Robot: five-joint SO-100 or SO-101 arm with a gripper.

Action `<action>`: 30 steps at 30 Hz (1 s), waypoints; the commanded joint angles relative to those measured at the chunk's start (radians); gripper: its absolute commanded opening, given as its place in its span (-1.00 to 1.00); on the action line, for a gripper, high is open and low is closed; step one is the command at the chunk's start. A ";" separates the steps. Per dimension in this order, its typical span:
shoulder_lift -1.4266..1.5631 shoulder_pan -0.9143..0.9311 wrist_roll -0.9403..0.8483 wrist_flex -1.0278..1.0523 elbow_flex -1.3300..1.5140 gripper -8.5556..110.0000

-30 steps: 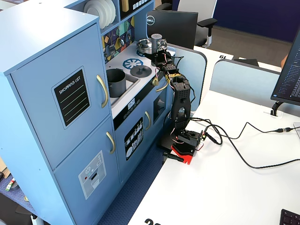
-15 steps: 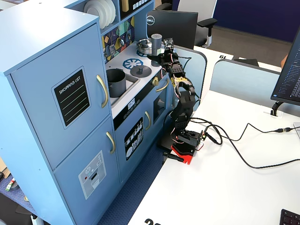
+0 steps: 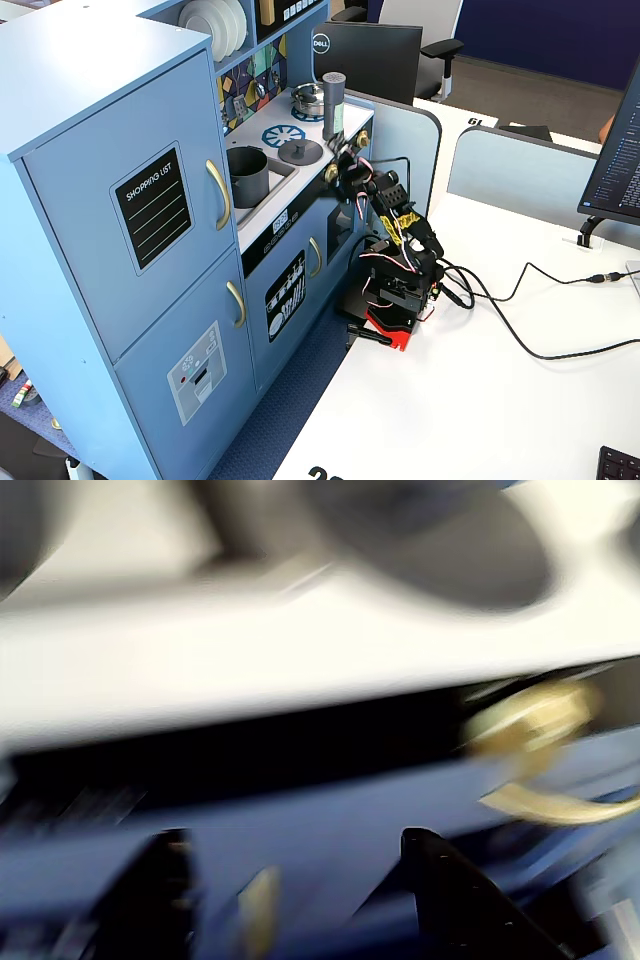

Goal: Put salt in the gray recipient

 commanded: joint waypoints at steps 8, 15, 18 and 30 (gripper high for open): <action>0.143 -0.313 0.058 -0.021 0.489 -0.85; 0.267 -0.336 0.130 -0.074 0.742 -0.85; 0.285 -0.354 0.221 -0.040 0.772 -0.85; 0.295 -0.368 0.167 0.146 0.773 -0.84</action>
